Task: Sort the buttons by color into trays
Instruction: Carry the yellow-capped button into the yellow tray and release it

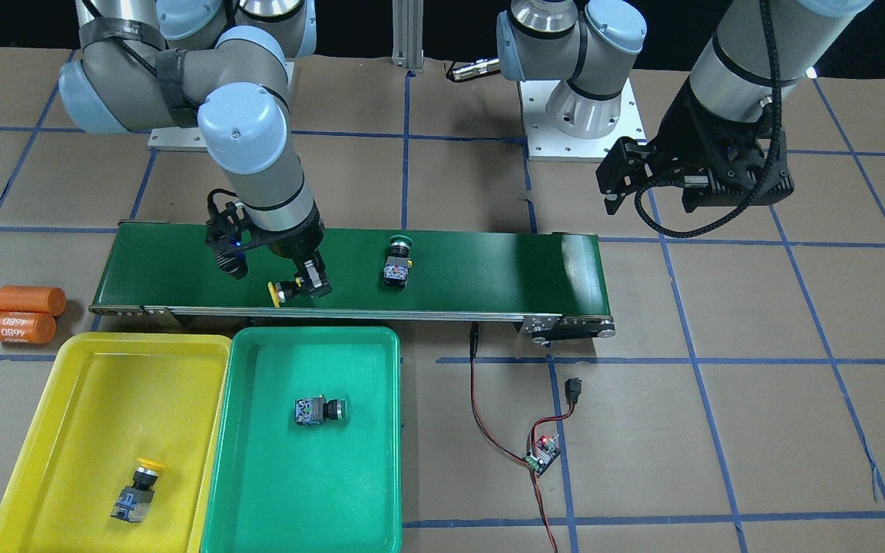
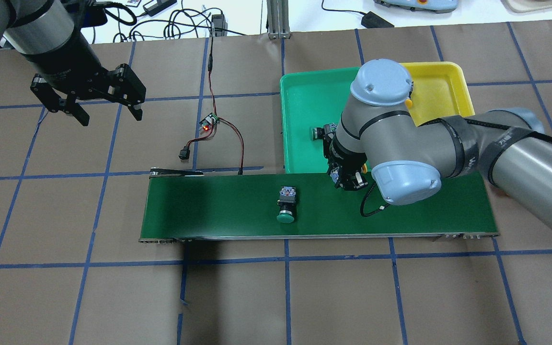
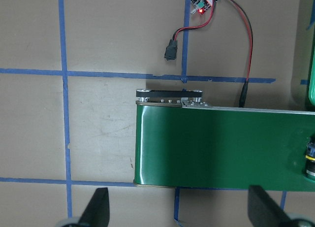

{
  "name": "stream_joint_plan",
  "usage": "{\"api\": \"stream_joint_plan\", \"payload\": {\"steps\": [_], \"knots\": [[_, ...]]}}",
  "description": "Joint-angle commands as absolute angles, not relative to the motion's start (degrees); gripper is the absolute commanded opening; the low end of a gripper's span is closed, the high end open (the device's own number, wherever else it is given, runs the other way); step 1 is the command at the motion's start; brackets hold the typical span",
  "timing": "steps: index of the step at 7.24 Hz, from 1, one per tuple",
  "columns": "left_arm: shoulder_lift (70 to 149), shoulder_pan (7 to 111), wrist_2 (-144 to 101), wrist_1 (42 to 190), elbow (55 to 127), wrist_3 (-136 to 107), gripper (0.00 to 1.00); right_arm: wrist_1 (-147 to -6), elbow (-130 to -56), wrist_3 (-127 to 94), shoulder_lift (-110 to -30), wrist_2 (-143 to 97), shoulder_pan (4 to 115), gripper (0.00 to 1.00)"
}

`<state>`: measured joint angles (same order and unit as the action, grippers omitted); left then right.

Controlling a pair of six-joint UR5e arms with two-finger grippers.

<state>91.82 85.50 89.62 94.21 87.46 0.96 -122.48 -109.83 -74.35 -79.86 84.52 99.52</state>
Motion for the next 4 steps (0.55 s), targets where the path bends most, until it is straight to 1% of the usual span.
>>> {"api": "stream_joint_plan", "payload": {"steps": [1, 2, 3, 4], "knots": [[91.85, 86.04, 89.47, 93.78, 87.28, 0.44, 1.00, -122.69, -105.22, -60.90, -76.93, 84.47, 91.10, 0.00], [92.37, 86.04, 89.82, 93.26, 87.19, -0.17, 1.00, -126.09, -103.03, -53.86, -73.25, 85.07, 88.01, 0.00], [92.46, 86.04, 89.22, 92.99, 87.62, -0.61, 1.00, -126.73, -99.01, -46.05, -69.30, 85.43, 85.80, 0.00], [91.24, 86.48, 87.73, 94.12, 87.45, -0.53, 1.00, -126.39, -95.83, -44.66, -67.00, 85.43, 84.56, 0.00]]}}
